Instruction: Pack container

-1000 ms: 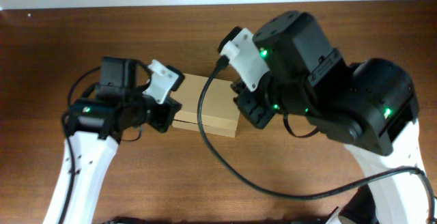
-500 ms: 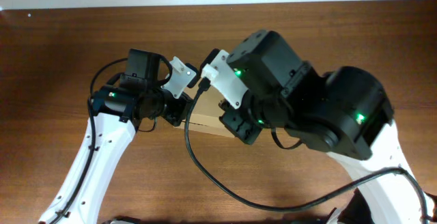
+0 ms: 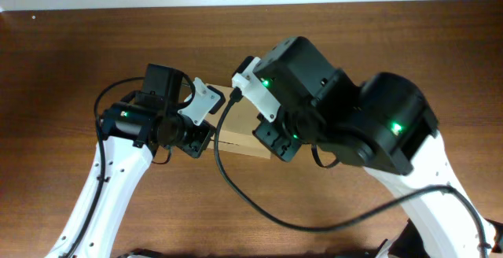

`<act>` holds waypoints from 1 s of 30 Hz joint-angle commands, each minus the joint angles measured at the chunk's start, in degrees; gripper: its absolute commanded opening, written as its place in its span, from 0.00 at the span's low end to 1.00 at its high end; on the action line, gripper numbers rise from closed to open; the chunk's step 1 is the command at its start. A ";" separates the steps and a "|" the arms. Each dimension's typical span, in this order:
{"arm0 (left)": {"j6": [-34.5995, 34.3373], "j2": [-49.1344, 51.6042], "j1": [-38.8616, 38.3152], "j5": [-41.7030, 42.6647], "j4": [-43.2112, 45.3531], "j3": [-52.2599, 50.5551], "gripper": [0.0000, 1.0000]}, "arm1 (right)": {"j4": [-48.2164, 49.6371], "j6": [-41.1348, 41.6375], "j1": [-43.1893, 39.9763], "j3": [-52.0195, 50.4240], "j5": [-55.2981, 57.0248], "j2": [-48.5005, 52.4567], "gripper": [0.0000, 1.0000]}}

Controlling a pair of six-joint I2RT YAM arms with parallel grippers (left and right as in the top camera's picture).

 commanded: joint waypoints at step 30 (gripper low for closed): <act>-14.03 -24.04 -0.17 -17.51 -17.38 2.62 0.02 | 13.11 2.95 -16.11 -24.46 -7.43 11.72 0.04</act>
